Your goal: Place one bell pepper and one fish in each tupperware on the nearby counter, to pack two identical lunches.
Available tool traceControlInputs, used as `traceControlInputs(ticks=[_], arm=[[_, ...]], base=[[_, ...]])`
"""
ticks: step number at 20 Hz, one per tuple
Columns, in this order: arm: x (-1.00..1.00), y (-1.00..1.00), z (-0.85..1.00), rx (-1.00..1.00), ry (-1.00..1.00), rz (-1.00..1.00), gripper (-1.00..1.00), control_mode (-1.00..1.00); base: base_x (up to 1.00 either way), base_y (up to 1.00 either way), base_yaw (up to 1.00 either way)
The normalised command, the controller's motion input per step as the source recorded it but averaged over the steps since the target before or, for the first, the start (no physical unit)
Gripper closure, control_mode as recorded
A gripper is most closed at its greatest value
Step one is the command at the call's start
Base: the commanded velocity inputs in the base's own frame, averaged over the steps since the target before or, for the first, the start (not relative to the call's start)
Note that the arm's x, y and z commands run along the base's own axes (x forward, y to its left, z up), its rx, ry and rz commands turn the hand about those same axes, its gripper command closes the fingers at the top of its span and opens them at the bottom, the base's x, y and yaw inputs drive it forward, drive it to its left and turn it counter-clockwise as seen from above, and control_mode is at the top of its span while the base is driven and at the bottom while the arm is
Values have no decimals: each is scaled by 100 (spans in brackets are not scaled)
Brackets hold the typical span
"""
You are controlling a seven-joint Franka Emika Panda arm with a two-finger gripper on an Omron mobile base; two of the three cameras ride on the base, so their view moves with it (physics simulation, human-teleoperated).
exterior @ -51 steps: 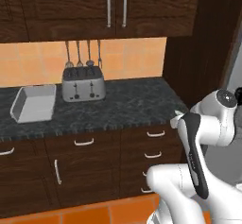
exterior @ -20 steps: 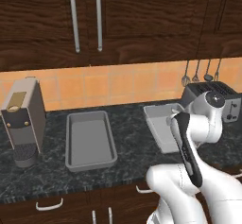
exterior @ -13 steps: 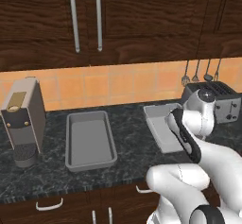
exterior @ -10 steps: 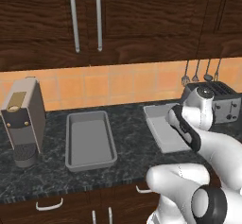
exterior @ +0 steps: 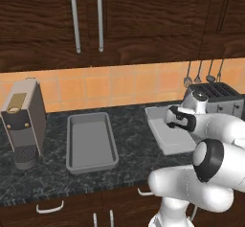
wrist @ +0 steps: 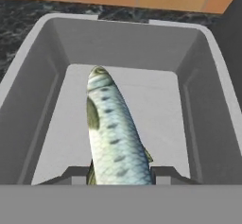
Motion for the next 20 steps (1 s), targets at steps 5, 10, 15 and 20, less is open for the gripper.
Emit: traceControlInputs(ticks=[5,10,15,20], arm=[[31,0,-35,0,0,0,100,-100],[32,0,-28,0,0,0,-100,-100],[40,0,-20,0,0,0,-100,-100],[3,0,15,0,-3,0,-100,-100]], base=[[0,0,0],[0,0,0],[0,0,0],[0,0,0]])
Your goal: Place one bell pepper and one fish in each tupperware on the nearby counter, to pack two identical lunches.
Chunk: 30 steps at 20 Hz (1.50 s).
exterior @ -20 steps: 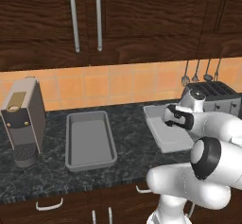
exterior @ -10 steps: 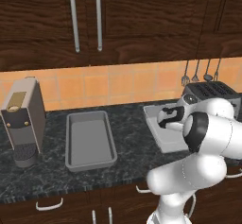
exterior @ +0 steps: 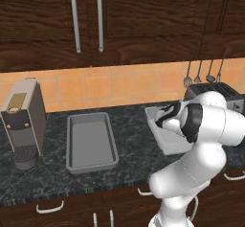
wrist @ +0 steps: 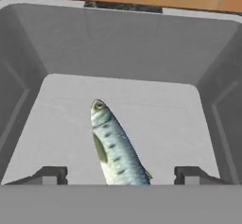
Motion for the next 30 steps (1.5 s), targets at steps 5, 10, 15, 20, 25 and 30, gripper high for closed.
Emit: traceControlInputs(ticks=[5,10,15,20,25,30], arm=[[-73,16,95,0,-11,0,-100,-100],[-86,57,100,-3,-2,0,-100,-100],[-88,68,81,0,-3,-5,-100,-100],[-100,50,-6,12,-16,-9,-100,-100],[-100,10,-24,16,-15,-2,-100,-100],[-71,56,-99,0,-18,0,-100,-100]], base=[[0,0,0],[0,0,0],[0,0,0],[0,0,0],[0,0,0],[0,0,0]])
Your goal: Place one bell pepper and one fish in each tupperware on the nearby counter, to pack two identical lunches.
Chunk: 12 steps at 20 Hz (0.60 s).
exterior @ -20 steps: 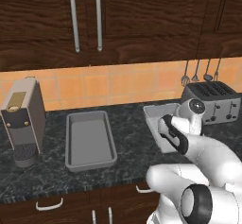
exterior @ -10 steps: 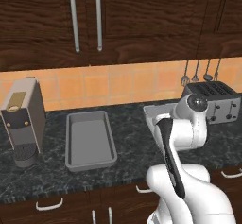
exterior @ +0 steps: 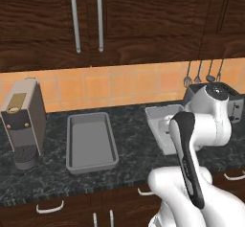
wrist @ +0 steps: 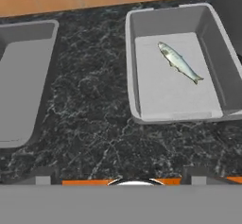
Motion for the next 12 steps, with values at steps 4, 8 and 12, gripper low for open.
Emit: traceControlInputs(ticks=[4,8,12], arm=[[-39,53,-100,-1,-18,0,-100,-100],[0,0,0,0,0,0,-100,100],[0,0,0,0,0,0,-100,100]], base=[[0,0,0],[-63,29,0],[-59,-76,-4]])
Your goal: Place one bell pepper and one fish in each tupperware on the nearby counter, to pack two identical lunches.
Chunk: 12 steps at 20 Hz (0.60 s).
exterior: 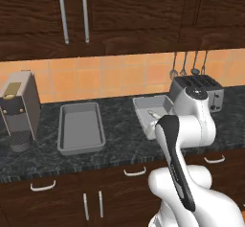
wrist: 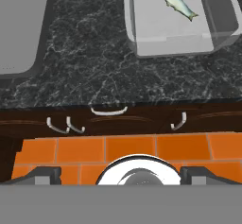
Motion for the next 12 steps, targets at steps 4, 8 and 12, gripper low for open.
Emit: traceControlInputs(ticks=[4,8,12], arm=[[0,0,0,0,0,0,-100,100],[0,0,0,0,0,0,-100,100],[0,0,0,0,0,0,-100,100]], base=[[-48,-100,0],[-49,-100,0],[-59,-100,0]])
